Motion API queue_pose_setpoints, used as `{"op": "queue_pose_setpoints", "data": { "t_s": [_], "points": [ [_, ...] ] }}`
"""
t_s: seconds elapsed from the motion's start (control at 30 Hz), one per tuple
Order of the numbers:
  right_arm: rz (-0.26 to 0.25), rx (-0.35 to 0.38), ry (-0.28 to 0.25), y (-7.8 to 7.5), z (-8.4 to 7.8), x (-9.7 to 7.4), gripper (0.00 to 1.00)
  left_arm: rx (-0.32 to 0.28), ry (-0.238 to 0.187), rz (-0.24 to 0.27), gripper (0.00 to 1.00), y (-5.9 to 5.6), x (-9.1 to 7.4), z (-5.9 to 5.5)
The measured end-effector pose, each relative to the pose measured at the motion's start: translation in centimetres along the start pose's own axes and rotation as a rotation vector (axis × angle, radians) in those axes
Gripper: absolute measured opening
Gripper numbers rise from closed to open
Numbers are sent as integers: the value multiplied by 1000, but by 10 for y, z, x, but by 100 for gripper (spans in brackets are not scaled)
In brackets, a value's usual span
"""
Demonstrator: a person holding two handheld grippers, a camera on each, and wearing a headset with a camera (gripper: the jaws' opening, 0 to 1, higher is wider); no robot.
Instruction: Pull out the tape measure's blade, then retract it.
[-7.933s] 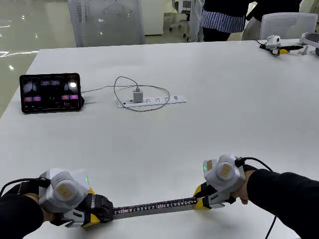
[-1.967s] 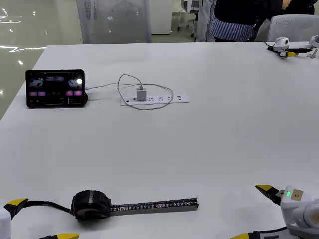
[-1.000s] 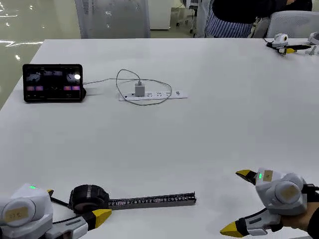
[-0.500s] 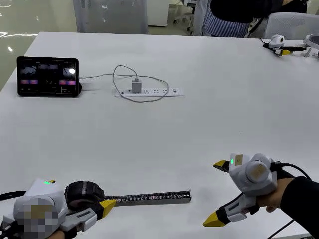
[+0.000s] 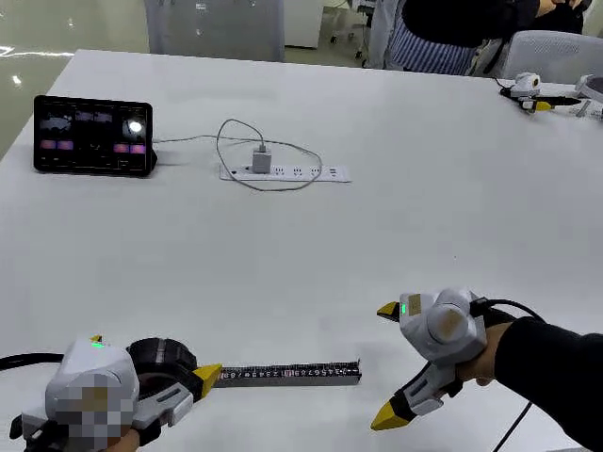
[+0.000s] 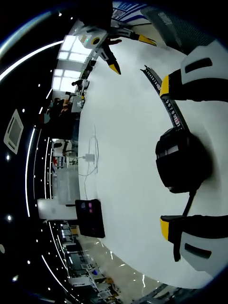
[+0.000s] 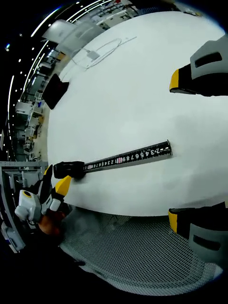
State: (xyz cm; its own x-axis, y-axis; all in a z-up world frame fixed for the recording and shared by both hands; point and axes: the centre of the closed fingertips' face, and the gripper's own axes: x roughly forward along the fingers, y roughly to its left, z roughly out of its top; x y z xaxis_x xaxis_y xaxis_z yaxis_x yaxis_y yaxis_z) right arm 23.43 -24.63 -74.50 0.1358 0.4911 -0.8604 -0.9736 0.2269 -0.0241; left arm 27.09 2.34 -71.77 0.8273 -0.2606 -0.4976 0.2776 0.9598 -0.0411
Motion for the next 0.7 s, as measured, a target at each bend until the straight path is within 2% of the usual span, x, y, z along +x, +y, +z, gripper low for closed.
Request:
{"op": "queue_pose_setpoints", "data": {
  "t_s": [0.13,0.27,0.37,0.5,0.6,0.7],
  "points": [
    [15,-10,2,-3,2,6,90,1,-11,0,99,2,7,-4],
    [16,-20,23,-9,0,12,86,45,-23,-28,99,-6,14,-4],
    [18,-44,29,-12,-1,14,80,49,-40,-20,99,-3,13,0],
    [21,-63,52,-15,-8,19,73,43,-17,-18,99,0,14,-6],
    [31,-75,60,-14,-9,21,68,40,-33,-20,99,-1,13,-3],
    [37,-92,66,-13,-10,23,61,41,-25,-21,99,-1,14,-4]
  ]
}}
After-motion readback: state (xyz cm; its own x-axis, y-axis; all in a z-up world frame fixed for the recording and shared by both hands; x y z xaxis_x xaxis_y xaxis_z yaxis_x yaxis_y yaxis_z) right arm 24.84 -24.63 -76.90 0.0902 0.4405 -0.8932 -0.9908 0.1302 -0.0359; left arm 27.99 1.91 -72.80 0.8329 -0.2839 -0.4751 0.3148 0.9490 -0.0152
